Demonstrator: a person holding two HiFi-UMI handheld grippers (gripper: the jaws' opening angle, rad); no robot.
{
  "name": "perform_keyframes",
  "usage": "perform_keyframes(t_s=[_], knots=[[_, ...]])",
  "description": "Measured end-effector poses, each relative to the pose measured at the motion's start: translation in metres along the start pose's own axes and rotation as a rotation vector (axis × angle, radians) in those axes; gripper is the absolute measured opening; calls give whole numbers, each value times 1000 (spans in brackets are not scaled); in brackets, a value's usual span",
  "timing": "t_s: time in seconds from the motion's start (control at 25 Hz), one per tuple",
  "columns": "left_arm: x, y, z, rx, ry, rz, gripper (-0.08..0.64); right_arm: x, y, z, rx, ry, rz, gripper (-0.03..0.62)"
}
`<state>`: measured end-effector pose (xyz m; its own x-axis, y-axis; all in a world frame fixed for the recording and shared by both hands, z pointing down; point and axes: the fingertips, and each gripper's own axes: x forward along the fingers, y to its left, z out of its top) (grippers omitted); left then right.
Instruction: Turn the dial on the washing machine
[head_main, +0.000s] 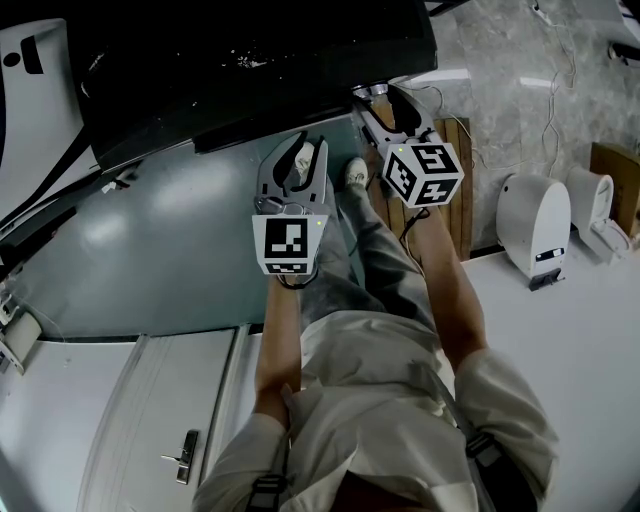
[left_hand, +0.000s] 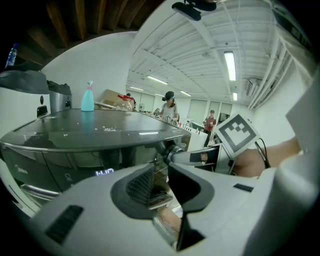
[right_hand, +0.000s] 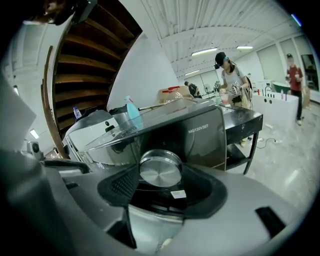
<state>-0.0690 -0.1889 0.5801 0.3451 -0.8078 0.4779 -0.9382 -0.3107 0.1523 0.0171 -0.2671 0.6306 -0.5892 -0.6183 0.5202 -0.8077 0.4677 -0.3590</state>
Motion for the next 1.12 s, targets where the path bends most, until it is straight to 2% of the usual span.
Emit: perform_keyframes(t_s=[0.56,1.12], knots=[[0,1,-1,-4,0,0,95,1,-3,-1,182,-18,81,266],[2,0,-1,-6,-1,-4,95,2,-5,-1,322,-30,145,267]])
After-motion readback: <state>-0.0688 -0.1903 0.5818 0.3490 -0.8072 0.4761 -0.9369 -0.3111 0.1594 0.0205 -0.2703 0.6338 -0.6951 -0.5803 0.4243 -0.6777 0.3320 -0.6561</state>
